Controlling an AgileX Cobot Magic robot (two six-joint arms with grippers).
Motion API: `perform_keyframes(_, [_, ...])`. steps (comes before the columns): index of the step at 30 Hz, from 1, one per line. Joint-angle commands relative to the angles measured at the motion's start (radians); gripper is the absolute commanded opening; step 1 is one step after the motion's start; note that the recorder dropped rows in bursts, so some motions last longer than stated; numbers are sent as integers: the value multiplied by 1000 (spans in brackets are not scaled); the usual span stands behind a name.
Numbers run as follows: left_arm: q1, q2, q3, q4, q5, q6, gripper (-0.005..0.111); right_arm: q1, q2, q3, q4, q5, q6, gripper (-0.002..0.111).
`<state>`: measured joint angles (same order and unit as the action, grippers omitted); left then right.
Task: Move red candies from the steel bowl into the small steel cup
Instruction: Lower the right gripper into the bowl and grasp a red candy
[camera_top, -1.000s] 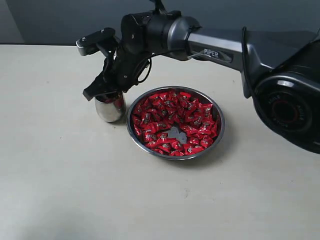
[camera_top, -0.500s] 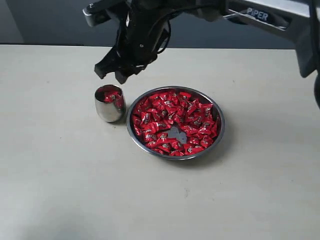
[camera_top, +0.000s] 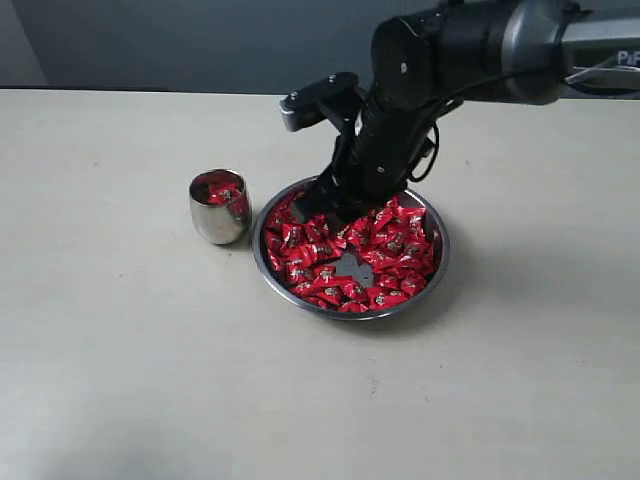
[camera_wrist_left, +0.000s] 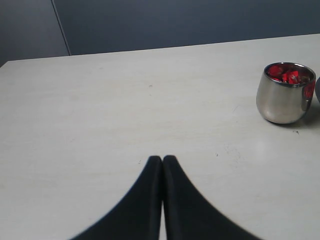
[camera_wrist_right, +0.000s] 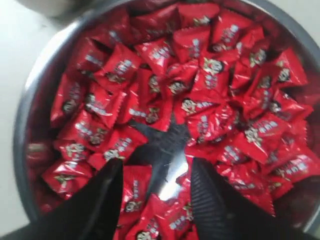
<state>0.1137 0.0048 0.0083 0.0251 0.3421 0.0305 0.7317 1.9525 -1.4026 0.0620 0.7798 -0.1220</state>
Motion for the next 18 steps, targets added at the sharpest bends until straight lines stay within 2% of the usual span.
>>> perform_keyframes(1, [-5, -5, -8, 2, -6, -1, 0, -61, -13, 60, -10, -69, 1, 43])
perform_keyframes(11, [-5, -5, -8, 2, -6, -1, 0, -91, 8, 82, -90, -70, -5, 43])
perform_keyframes(18, [-5, -5, -8, 2, -6, -1, 0, -77, 39, 82, -77, 12, -70, 43])
